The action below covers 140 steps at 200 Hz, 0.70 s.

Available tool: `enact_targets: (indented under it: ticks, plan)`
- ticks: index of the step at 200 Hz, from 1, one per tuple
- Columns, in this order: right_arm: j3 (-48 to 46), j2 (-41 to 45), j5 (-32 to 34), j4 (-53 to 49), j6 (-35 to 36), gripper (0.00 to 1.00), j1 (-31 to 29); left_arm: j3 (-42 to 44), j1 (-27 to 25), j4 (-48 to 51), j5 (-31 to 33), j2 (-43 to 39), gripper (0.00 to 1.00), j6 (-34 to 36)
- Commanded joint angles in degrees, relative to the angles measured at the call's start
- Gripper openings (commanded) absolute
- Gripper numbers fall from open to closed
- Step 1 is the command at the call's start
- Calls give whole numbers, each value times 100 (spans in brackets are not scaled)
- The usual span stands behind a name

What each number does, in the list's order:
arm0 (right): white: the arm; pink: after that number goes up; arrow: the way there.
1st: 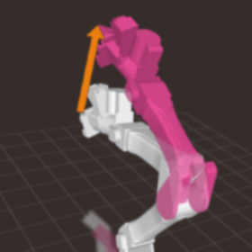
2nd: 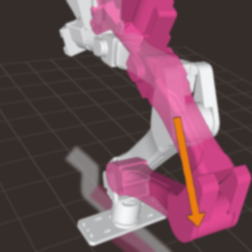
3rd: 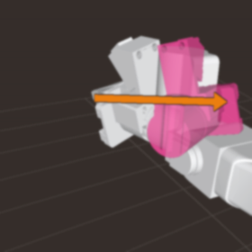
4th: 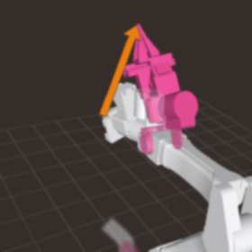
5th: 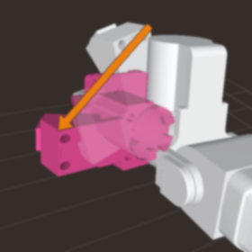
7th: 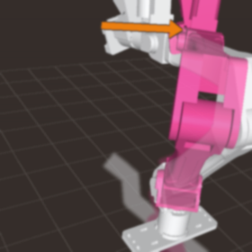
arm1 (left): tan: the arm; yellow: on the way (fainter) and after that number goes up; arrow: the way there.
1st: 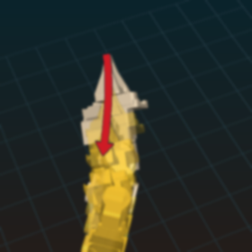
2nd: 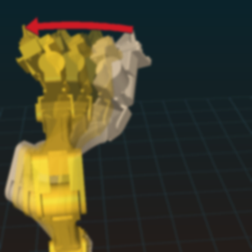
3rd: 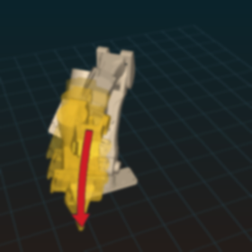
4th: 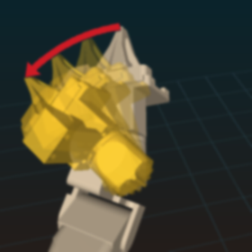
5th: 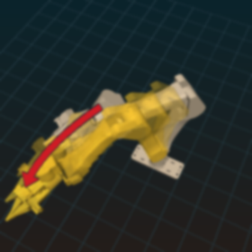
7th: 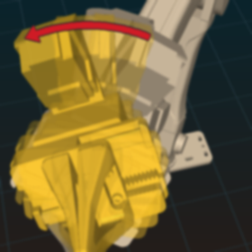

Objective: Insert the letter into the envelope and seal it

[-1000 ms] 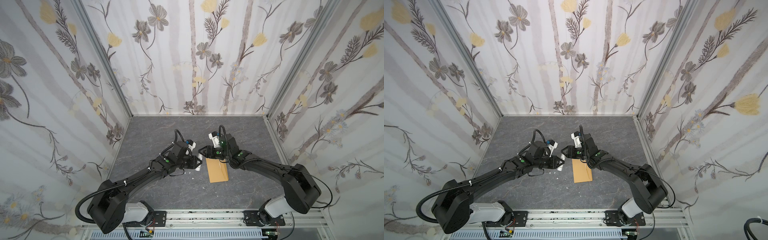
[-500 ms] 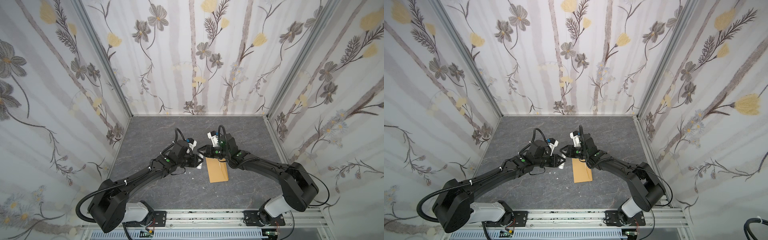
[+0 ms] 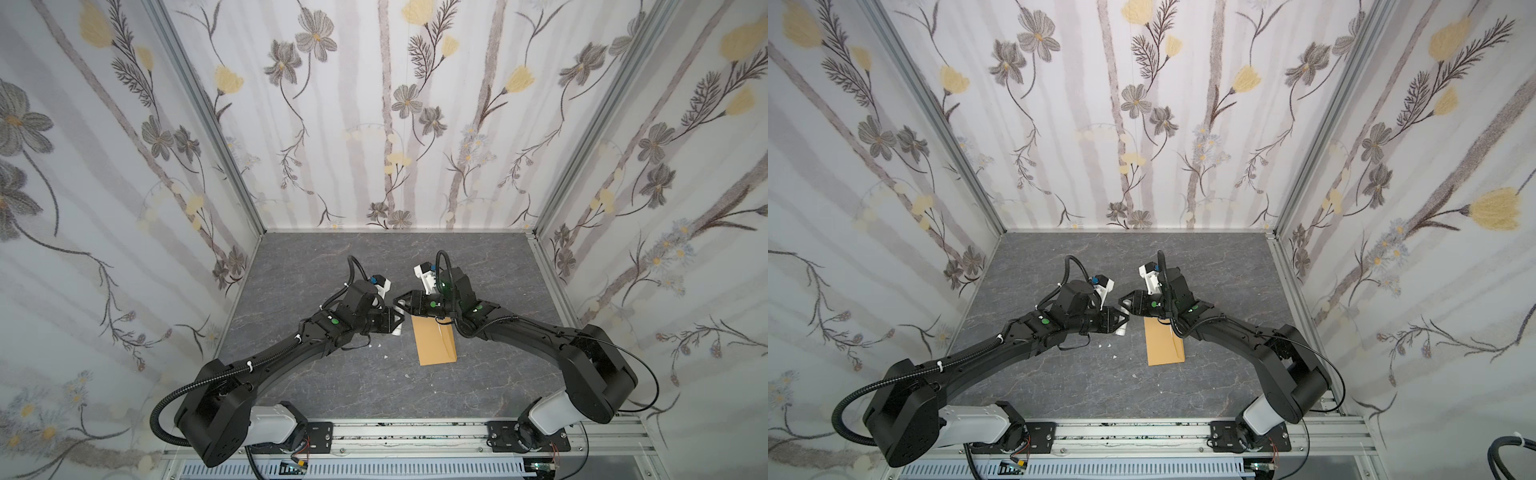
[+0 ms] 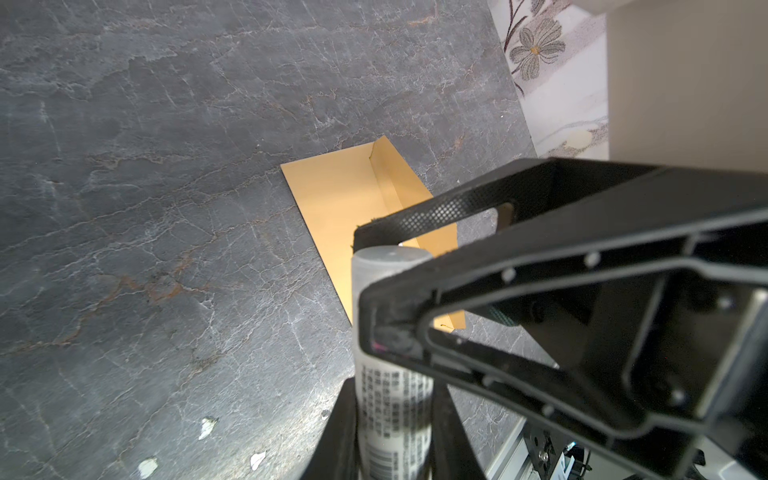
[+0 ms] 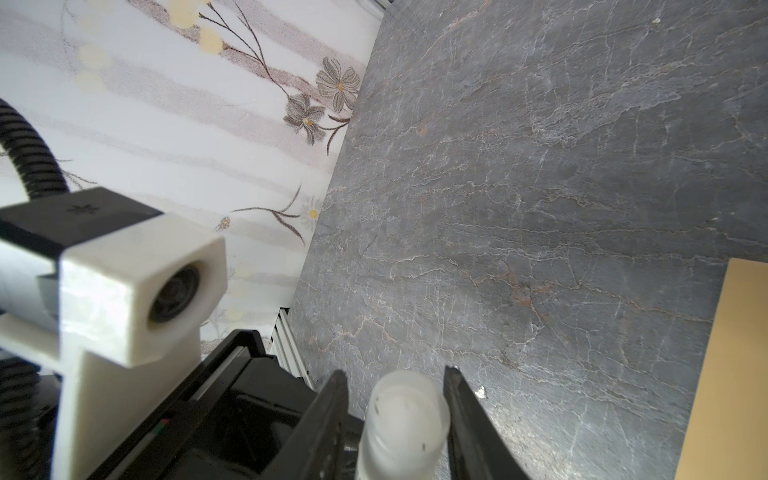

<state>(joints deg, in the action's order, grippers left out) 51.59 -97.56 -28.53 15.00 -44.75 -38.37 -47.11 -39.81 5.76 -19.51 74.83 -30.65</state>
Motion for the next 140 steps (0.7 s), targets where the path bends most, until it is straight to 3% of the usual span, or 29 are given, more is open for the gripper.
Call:
enact_targets:
  ticks: [1, 53, 140]
  plan:
    - [18, -8, -90, 139, -50, 30, 5, 26, 4, -198, 71, -36, 0, -54]
    - [53, -51, -49, 127, -85, 12, 22, 79, 7, -198, -149, -53, 0, -46]
    - [139, -228, 198, 91, -166, 7, 223, 170, -165, -189, -857, 128, 0, -81]
